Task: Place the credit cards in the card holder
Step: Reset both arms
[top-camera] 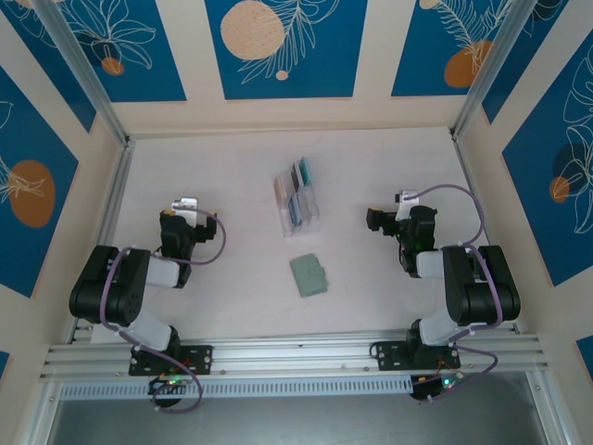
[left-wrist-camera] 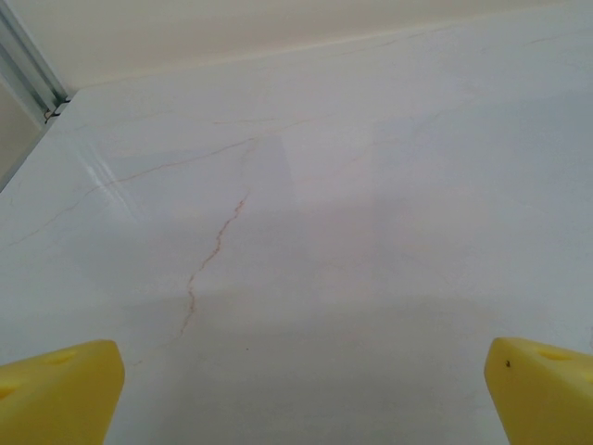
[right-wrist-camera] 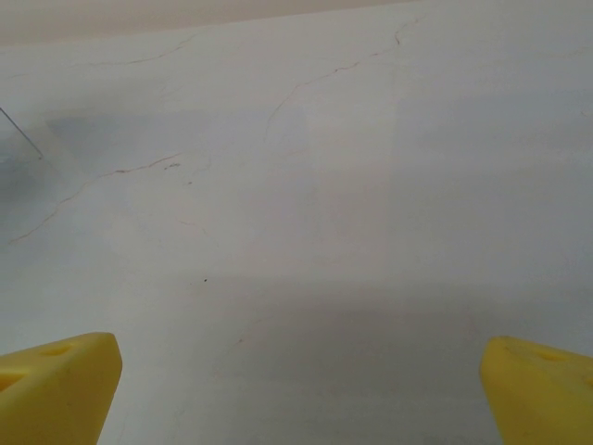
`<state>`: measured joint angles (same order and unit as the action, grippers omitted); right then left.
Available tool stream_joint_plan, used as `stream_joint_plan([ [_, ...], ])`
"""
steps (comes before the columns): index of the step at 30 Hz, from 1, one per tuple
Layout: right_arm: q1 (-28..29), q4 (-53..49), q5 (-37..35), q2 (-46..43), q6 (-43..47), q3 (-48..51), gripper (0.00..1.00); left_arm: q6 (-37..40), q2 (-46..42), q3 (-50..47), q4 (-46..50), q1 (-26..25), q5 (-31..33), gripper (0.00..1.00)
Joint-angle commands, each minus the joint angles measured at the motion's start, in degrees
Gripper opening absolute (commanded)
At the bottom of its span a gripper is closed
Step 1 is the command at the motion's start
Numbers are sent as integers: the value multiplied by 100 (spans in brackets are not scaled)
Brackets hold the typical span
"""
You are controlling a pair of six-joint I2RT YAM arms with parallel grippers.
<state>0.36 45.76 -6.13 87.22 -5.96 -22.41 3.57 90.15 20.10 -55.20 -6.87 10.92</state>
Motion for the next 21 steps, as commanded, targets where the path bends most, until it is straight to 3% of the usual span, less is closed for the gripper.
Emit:
stream_joint_plan([
  [1,-22,43,86,-1,24,-137,99,65,-78,4,-93,-5,-99,100],
  [17,-24,43,86,-3,24,-132,99,65,-68,3,-109,-2,-103,100],
  [21,-21,45,85,-3,24,-137,99,-29,-66,-269,-661,-6,151,100],
])
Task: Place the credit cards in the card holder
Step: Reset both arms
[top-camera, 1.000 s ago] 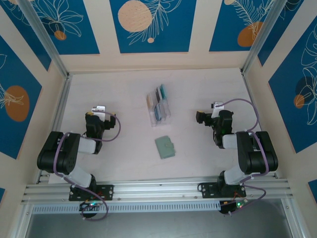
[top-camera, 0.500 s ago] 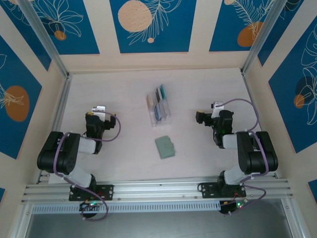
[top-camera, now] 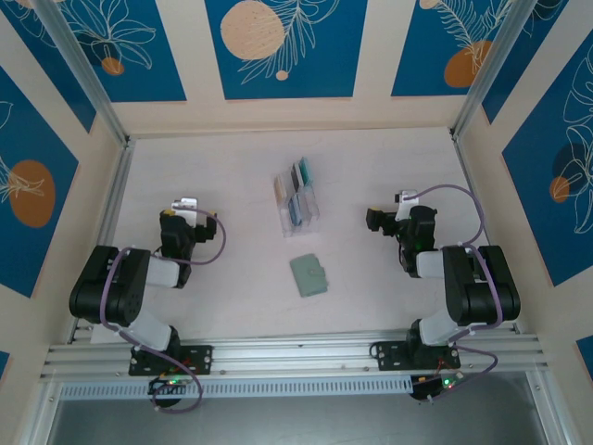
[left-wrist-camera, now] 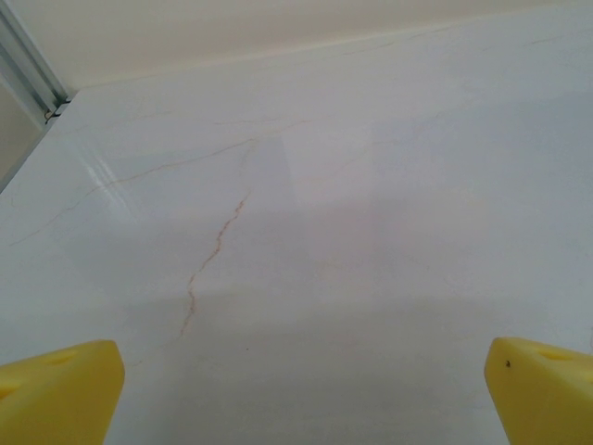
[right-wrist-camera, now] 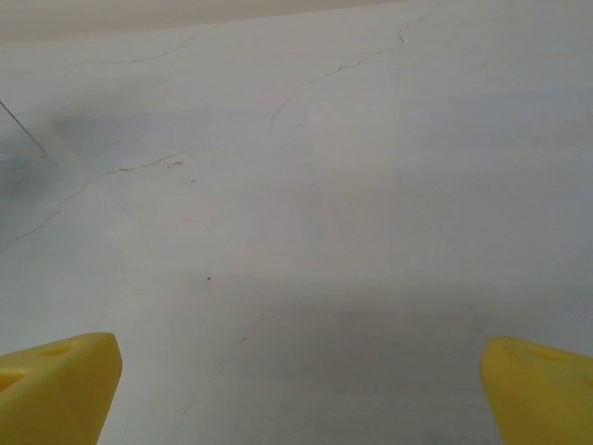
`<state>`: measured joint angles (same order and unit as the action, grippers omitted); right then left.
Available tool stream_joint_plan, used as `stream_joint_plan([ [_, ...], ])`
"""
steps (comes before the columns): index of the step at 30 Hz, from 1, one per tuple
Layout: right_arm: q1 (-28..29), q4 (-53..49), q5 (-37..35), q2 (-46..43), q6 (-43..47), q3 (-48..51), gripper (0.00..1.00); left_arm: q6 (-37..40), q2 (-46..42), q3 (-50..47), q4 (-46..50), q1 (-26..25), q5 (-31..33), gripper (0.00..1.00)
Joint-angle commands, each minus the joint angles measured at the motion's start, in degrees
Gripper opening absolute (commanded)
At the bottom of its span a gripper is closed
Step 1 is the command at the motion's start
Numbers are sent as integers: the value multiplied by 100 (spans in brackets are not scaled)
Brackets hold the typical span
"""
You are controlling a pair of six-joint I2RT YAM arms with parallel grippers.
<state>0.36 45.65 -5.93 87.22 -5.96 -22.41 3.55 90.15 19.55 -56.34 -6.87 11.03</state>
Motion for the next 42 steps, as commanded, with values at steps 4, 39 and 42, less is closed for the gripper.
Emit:
stream_joint_plan([
  [4,-21,50,62,-3,24,-135,99,-171,-41,-362,-832,3,512,100],
  [39,-20,51,66,-3,33,-136,99,4,-66,75,33,2,62,100],
  [42,-16,50,66,-3,25,-137,99,5,-68,75,35,9,66,100],
])
